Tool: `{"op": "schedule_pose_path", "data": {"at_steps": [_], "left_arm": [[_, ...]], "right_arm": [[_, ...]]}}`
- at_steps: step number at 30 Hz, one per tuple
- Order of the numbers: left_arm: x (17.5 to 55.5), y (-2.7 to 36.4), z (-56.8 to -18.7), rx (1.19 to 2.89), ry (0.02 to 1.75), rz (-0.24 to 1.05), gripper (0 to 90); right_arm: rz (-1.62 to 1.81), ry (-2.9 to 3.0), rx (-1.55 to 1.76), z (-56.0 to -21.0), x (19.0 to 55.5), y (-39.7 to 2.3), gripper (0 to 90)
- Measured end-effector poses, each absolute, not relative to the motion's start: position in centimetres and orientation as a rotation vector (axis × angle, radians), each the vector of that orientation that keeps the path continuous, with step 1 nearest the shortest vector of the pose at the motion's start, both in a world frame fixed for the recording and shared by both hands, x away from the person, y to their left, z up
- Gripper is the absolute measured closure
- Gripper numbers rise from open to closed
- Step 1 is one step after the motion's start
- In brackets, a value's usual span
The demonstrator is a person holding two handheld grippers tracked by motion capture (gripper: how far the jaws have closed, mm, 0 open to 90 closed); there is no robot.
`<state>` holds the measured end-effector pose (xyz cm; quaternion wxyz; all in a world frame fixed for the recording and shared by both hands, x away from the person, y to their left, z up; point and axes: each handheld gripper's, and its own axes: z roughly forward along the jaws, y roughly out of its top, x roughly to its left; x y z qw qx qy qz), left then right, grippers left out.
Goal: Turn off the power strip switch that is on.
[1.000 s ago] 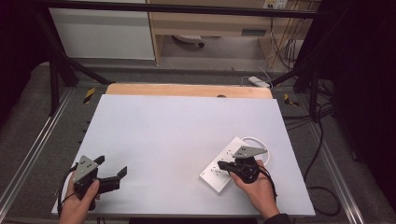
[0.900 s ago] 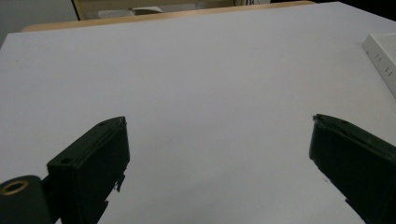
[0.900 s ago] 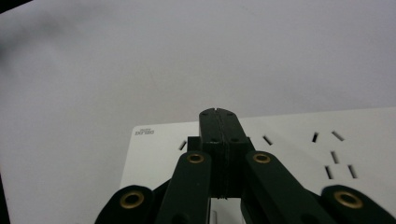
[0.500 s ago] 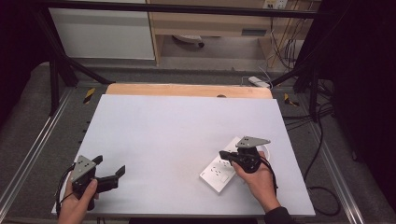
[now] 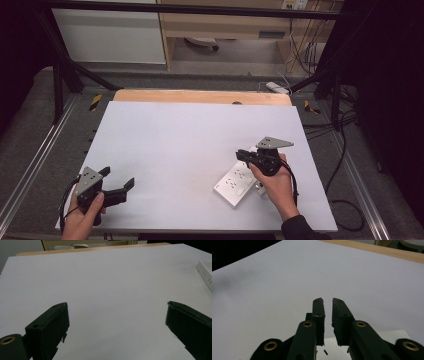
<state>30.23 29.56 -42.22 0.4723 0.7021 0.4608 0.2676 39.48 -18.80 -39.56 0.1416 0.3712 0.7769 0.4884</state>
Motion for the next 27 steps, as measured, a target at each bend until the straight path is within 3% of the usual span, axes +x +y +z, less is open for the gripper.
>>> {"op": "schedule_pose_path", "data": {"at_steps": [10, 27], "left_arm": [[30.2, 29.6, -42.2, 1.725, 1.125, 0.656, 5.0], [30.2, 29.6, -42.2, 1.726, 1.12, 0.656, 4.9]], "right_arm": [[1.451, 2.12, 1.035, -39.3, 39.2, -18.8, 48.1], [1.483, 1.98, 1.079, -38.6, 39.4, -19.8, 9.1]]}}
